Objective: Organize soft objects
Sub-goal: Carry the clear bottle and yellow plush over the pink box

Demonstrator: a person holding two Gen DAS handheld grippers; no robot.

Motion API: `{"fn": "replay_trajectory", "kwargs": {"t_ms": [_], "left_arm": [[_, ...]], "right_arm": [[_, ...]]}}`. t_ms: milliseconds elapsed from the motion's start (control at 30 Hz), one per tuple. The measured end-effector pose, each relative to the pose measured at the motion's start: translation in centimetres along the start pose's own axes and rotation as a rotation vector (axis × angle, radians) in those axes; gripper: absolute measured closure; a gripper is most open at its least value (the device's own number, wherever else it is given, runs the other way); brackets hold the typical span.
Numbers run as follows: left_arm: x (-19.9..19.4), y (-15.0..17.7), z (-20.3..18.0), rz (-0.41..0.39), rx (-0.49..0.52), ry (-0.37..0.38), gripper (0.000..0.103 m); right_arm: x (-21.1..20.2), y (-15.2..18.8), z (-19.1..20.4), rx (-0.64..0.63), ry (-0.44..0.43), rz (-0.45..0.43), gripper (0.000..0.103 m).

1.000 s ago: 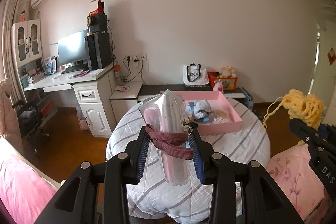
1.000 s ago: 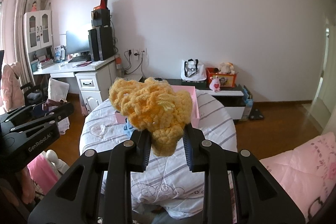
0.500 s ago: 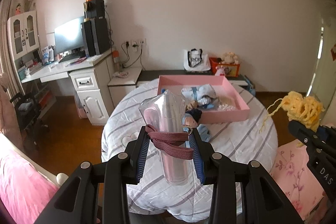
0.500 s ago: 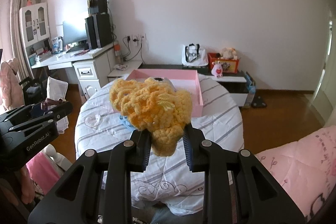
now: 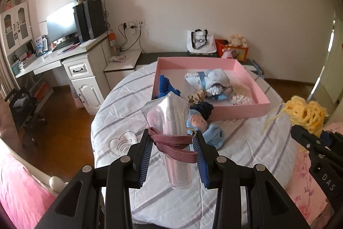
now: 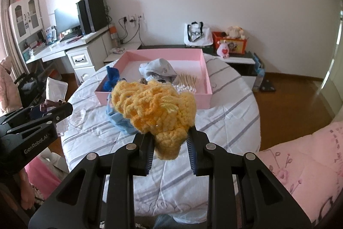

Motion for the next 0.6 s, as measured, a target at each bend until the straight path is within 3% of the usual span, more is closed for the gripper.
{"fn": "replay_trajectory", "kwargs": {"t_ms": [600], "left_arm": [[10.9, -10.3, -2.3, 0.025, 0.05, -0.021, 0.068]], "right_arm": [[8.8, -7.1, -0.7, -0.007, 0.007, 0.065, 0.078]]}}
Point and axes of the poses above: each gripper's, at about its wrist camera, not at the fingertips, and x roughly the way its jaws point, z to its left, y to its underside, the point moved 9 cm from there along x, roughly the way its jaws point, and after that the axes turned 13 degrees about z, right-handed, at the moved point
